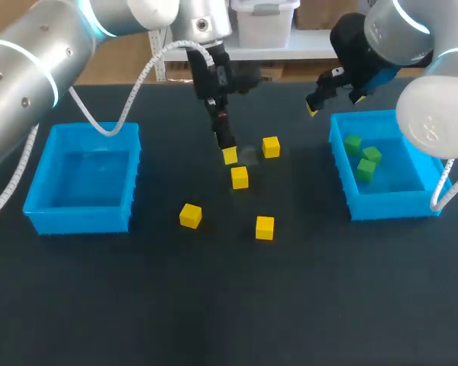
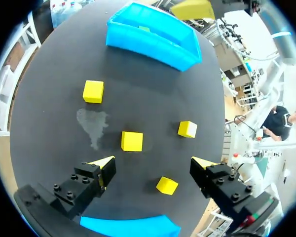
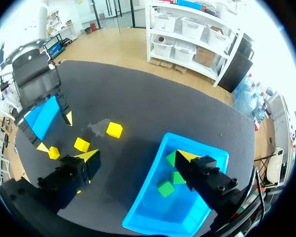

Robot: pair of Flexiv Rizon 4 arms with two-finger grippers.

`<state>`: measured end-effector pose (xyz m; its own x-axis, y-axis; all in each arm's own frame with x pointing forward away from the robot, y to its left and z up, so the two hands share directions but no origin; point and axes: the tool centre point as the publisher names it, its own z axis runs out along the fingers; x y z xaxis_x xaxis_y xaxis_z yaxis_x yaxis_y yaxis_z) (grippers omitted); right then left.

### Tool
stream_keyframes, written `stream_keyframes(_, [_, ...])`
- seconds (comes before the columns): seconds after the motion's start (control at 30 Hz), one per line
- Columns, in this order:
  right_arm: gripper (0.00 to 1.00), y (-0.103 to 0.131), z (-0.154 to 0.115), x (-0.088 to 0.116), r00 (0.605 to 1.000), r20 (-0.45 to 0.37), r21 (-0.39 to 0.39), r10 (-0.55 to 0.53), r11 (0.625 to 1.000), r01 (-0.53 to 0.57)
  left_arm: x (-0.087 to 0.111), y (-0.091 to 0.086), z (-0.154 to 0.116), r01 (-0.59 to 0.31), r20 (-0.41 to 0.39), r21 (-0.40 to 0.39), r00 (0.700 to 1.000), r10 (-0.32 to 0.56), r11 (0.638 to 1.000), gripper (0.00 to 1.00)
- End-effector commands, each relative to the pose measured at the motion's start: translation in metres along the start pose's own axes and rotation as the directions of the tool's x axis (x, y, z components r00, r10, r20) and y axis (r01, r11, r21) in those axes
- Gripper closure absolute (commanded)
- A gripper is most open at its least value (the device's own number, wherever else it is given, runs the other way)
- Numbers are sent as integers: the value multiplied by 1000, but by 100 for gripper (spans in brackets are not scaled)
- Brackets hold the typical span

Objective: Put the green cubes in the right bin and the yellow cubes in the left bin.

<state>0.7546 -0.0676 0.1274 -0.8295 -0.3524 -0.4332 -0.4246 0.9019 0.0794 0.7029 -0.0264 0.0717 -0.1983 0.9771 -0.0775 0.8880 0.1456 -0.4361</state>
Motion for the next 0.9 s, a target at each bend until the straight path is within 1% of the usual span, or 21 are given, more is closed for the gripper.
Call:
stream_keyframes(0.03, [0,0,0,0,1000,0,-1,0,1000,0,-12,8,-5,16,-69,10,997,-15,1000,0])
stream_keyframes(0.17, [0,0,0,0,1000,0,-1,0,1000,0,-12,12,-3,42,-74,-56,996,-46,998,0])
stream_keyframes(0.23, [0,0,0,0,1000,0,-1,0,1000,0,-14,13,-2,57,-57,-89,996,-62,994,0])
stream_keyframes(0.53, [0,0,0,0,1000,0,-1,0,1000,0,-17,11,8,67,-12,-177,997,-70,982,0])
stream_keyframes(0.6, [0,0,0,0,1000,0,-1,0,1000,0,-16,10,11,80,10,-183,997,-80,980,0])
stream_keyframes(0.77, [0,0,0,0,1000,0,-1,0,1000,0,-10,7,18,84,35,-218,996,-78,972,0])
stream_keyframes(0.8, [0,0,0,0,1000,0,-1,0,1000,0,-9,5,19,72,19,-238,997,-70,969,0])
stream_keyframes(0.87, [0,0,0,0,1000,0,-1,0,1000,0,-7,3,21,83,30,-239,996,-78,967,0])
stream_keyframes(0.9, [0,0,0,0,1000,0,-1,0,1000,0,-6,2,23,70,11,-262,998,-69,963,0])
